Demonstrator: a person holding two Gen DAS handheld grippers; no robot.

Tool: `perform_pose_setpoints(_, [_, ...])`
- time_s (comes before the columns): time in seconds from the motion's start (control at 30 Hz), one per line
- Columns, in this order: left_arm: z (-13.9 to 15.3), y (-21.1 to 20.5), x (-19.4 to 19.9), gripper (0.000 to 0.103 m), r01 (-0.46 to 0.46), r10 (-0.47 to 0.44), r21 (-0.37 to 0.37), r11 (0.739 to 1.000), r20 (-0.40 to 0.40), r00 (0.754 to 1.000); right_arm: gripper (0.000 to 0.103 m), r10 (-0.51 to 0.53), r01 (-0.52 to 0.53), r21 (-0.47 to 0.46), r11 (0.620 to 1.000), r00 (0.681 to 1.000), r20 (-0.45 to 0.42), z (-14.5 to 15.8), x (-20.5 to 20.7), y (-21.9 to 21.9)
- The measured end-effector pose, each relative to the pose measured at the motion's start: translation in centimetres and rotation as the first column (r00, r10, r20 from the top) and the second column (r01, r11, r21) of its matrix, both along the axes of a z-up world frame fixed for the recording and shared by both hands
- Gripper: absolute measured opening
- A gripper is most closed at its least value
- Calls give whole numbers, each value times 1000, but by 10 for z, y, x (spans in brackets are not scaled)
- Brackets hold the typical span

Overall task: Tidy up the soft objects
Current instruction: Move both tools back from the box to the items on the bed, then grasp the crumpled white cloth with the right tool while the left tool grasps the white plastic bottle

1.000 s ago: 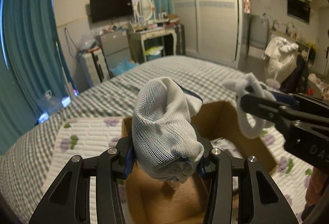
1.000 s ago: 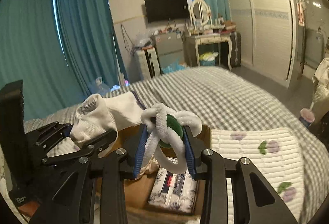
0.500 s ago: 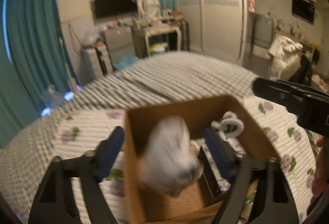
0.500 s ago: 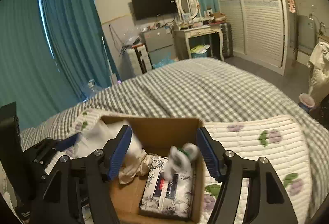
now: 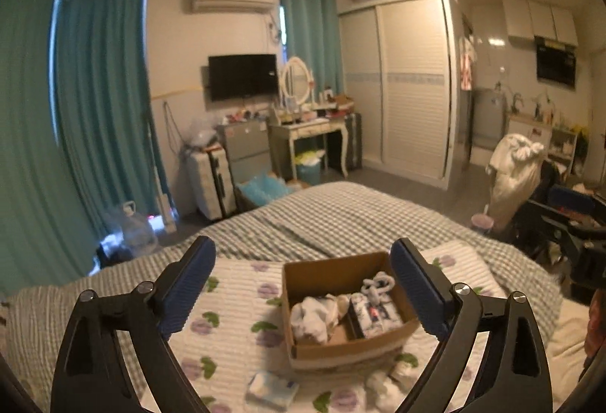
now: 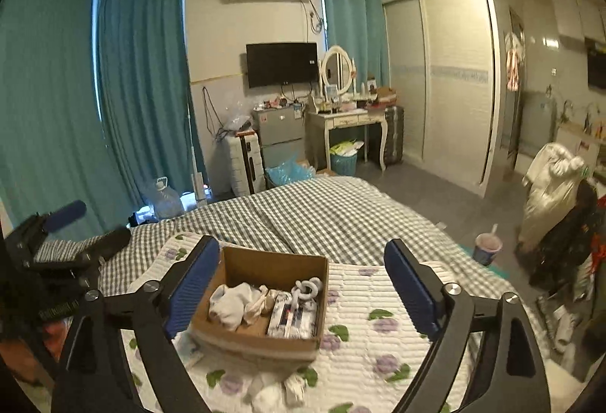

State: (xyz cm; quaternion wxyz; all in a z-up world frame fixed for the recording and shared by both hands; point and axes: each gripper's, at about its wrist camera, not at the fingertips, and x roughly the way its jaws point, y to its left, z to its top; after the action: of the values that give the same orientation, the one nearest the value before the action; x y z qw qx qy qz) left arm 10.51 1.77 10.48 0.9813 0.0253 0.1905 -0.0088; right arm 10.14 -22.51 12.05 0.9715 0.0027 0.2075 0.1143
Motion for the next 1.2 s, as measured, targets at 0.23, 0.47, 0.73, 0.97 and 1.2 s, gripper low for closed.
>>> perform_pose_setpoints(0.23, [-23,17,-60,95,-20,20,9,1000,8,1000,93,28,-30,-51,998,999,-42,-25,-62,8])
perform_pose_setpoints(0.47, [-108,23,-60,95,-29,32,31,999,-99,995,93,43,-52,-45,998,983,-179,-125,-57,26])
perform_pose_setpoints(0.73, [-204,14,-42,95,-37,48,51,998,-232,972,75,76,-77,11,997,932,-355,-234,-18,50])
perform_pose_setpoints(0.97, [-241,10,-29,95,-12,26,46,999,-310,951,57,114,-114,27,993,875,-470,-295,11,69])
perform_pose_setpoints(1.2, [-259,7,-18,95,6,7,36,999,-361,933,26,105,-88,59,994,851,-514,-316,32,68])
